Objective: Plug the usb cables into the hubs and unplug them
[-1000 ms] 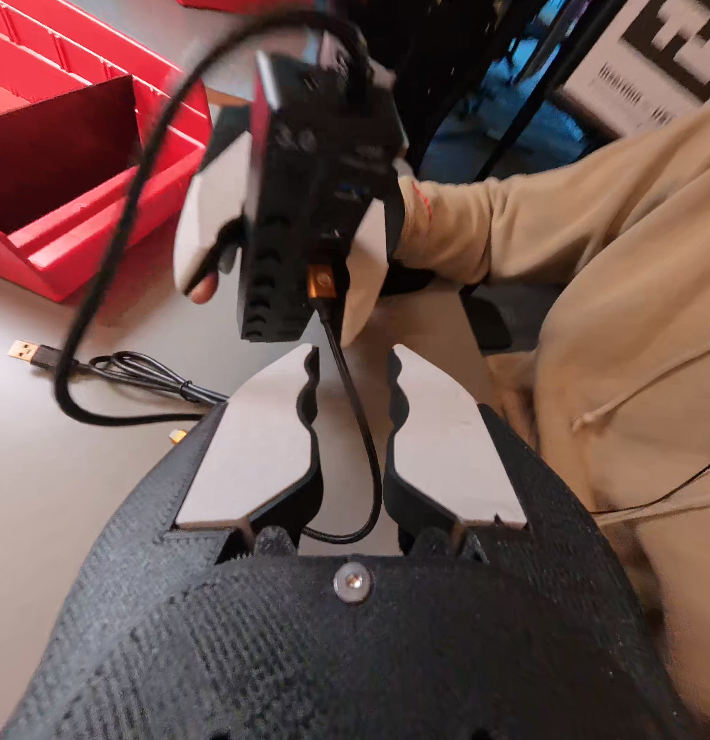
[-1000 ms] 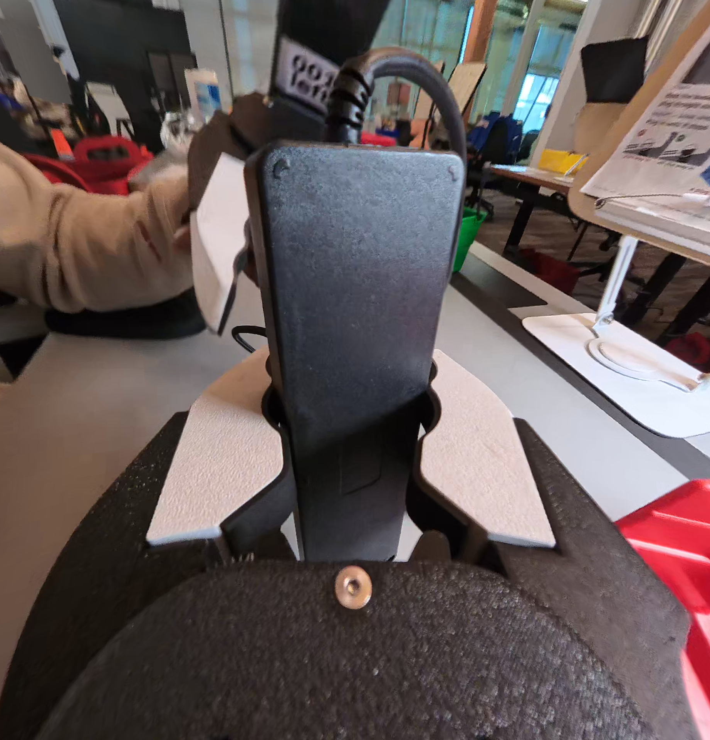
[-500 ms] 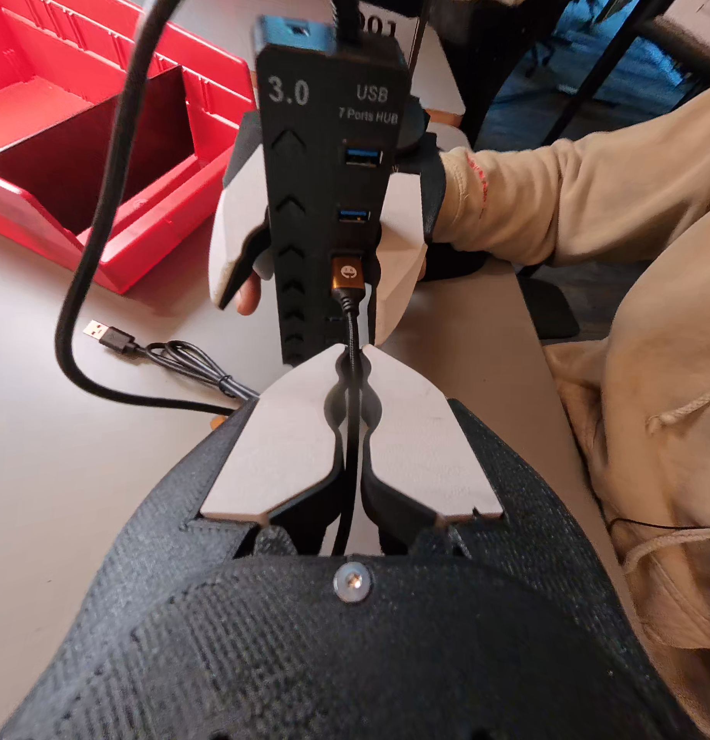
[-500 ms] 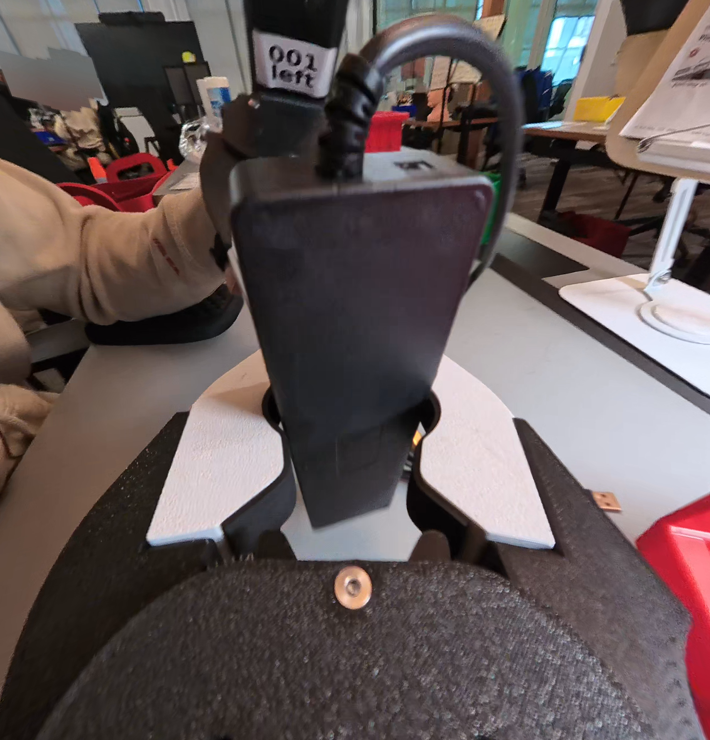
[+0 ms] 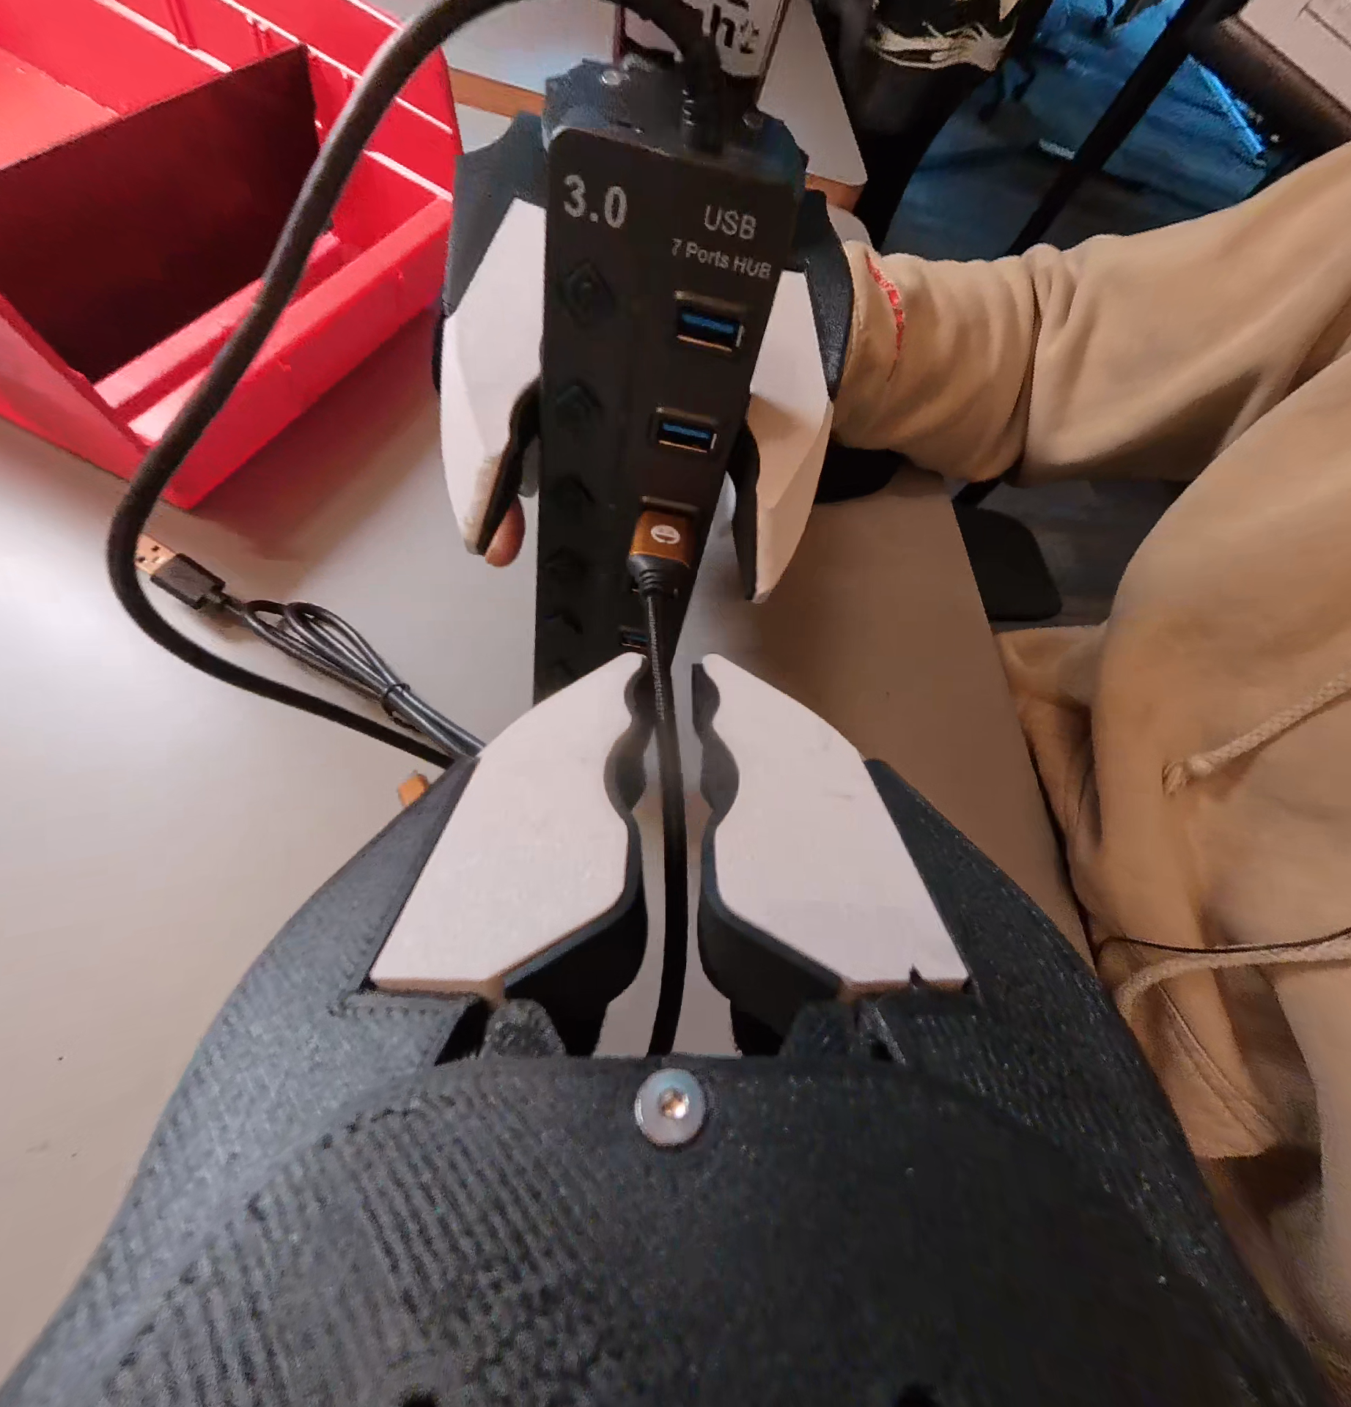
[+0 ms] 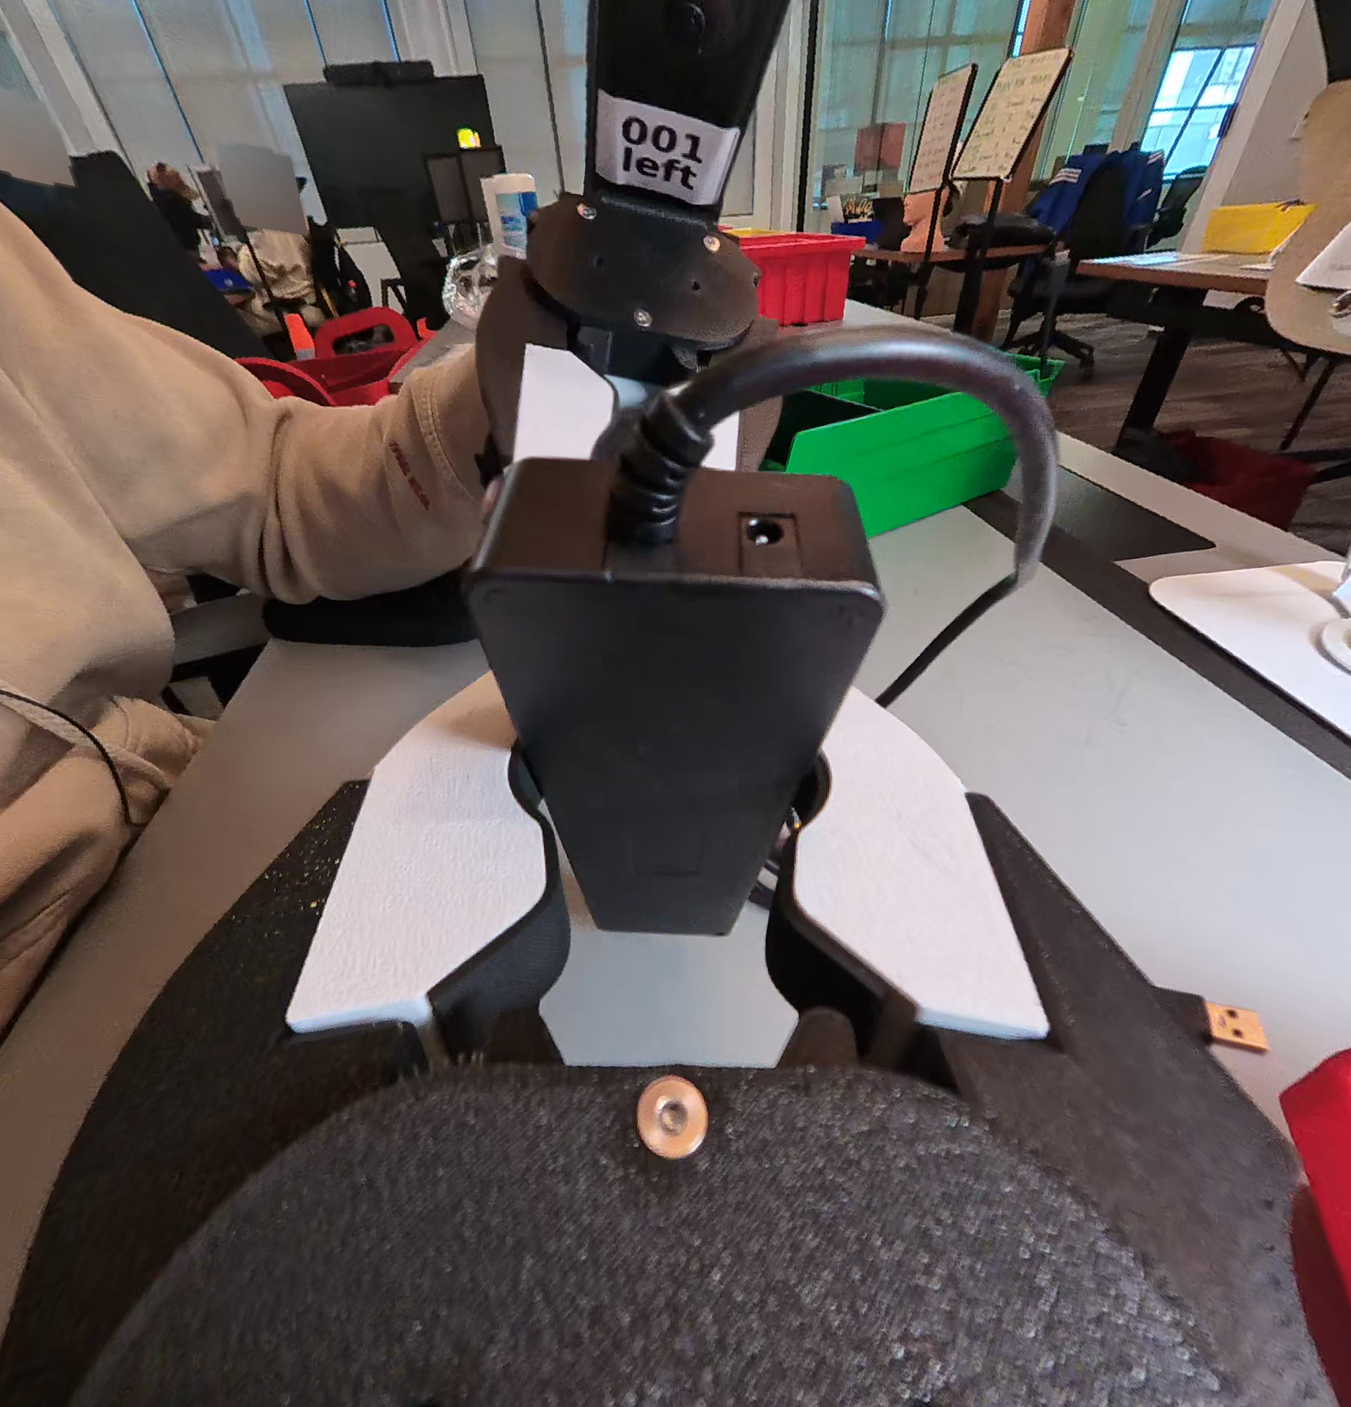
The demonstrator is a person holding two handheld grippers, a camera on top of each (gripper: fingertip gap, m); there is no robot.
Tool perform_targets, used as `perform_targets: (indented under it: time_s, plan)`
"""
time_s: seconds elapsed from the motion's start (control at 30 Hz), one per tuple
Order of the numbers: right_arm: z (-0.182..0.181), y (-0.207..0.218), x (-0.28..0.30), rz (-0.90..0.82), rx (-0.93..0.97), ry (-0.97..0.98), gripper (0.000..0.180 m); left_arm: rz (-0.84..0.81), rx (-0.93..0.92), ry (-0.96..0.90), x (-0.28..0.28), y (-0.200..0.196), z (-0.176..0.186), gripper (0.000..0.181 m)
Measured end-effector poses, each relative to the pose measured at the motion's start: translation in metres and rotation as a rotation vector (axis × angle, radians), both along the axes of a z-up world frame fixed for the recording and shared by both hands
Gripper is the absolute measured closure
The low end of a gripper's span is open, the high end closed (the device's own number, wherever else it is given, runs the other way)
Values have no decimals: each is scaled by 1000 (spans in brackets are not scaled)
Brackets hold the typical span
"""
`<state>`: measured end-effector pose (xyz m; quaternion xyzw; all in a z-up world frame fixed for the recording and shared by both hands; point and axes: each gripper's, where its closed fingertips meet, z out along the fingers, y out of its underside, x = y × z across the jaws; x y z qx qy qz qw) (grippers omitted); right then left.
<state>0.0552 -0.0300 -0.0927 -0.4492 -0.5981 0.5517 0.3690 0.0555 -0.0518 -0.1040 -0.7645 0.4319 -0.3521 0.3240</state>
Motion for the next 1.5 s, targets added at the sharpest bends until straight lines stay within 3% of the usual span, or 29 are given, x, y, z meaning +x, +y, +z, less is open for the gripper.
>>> perform_targets:
  time_s: [0.3,0.9,1.1,1.27,1.5]
  plan:
    - [-3,-6,-1,44,-52,8,116,3,18,5,2,2,-4,164]
    - [13,-5,-4,0,-58,105,116,41,76,50,11,6,-7,176]
    - [19,4,-3,-53,-49,129,116,77,60,-43,13,14,-2,176]
    - [4,6,-7,-71,-9,32,116,97,90,-130,8,18,15,178]
    - [-6,7,-10,-85,16,-21,115,108,111,-104,4,20,14,178]
